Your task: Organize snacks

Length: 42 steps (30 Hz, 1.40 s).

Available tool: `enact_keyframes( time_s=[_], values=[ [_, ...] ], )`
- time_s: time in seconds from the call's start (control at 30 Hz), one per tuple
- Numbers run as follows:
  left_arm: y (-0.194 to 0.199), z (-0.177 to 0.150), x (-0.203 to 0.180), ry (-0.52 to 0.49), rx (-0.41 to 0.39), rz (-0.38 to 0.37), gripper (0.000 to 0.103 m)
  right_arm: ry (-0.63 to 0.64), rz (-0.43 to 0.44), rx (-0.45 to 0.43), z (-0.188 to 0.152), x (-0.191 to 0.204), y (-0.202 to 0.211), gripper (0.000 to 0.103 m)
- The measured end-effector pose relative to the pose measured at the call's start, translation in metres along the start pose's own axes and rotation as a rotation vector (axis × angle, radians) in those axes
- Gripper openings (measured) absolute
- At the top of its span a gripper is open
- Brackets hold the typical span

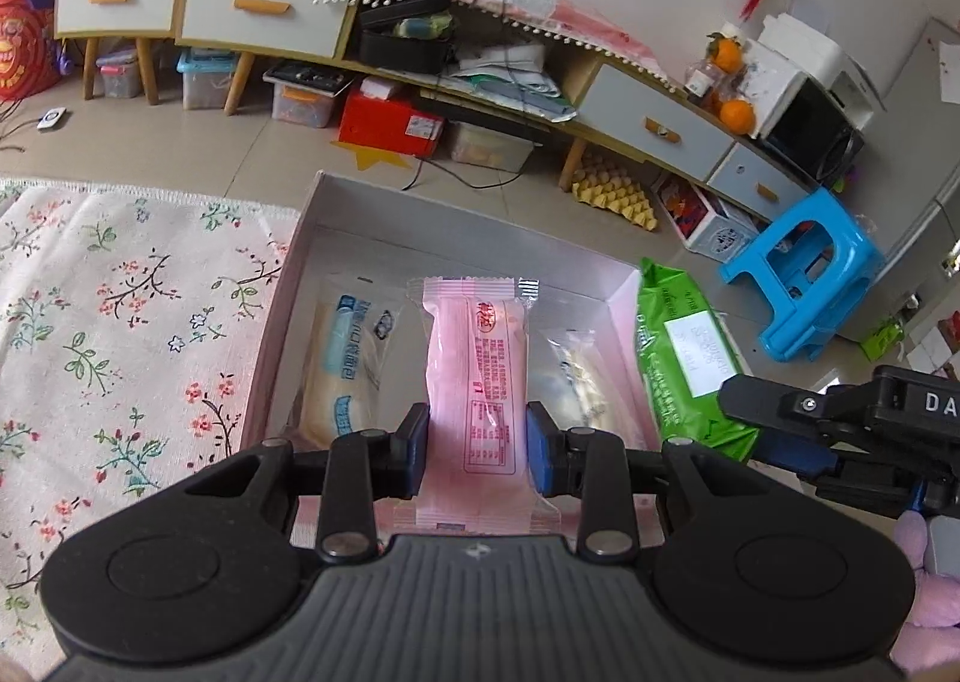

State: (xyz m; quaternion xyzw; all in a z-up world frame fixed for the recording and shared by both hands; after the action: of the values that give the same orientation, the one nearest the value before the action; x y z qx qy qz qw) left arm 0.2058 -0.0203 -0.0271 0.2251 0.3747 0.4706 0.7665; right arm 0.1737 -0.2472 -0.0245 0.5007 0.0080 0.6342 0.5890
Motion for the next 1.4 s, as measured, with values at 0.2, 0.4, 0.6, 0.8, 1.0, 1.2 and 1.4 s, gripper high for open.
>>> enact_keyframes(
  time_s=[0.2, 0.4, 0.6, 0.8, 1.0, 1.2, 1.4],
  values=[
    [-0.006, 0.003, 0.002, 0.023, -0.014, 0.006, 0.030, -0.042, 0.010, -0.022, 0.003, -0.007, -0.018, 0.040],
    [-0.010, 0.002, 0.000, -0.002, -0.028, 0.026, 0.037, -0.063, -0.003, -0.013, 0.002, -0.009, -0.036, 0.040],
    [-0.009, 0.002, -0.002, -0.020, -0.016, 0.039, 0.046, -0.049, -0.029, -0.025, 0.001, -0.011, -0.043, 0.040],
    [-0.009, 0.002, -0.003, -0.041, -0.011, 0.053, 0.055, -0.046, -0.040, -0.053, 0.000, -0.011, -0.043, 0.047],
    [-0.006, 0.000, -0.005, -0.049, 0.004, 0.063, 0.064, -0.040, -0.030, -0.057, 0.005, -0.009, -0.032, 0.068],
    [0.005, -0.001, -0.010, -0.085, 0.019, 0.080, 0.074, -0.042, -0.051, -0.046, 0.002, -0.007, -0.019, 0.073],
    [0.025, -0.001, -0.012, -0.102, 0.022, 0.095, 0.086, -0.031, -0.076, -0.036, -0.001, -0.005, 0.003, 0.080]
  ],
)
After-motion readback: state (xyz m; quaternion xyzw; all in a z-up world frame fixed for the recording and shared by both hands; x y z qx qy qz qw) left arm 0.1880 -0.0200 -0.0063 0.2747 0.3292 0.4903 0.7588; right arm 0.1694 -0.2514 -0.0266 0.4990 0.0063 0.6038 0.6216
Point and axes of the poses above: each gripper's, at about its wrist camera, not at the fingertips, and y roughly against the way its jaws point, x to its left, z to its top, the point moved 2 cm from there along -y, roughly the way its jaws point
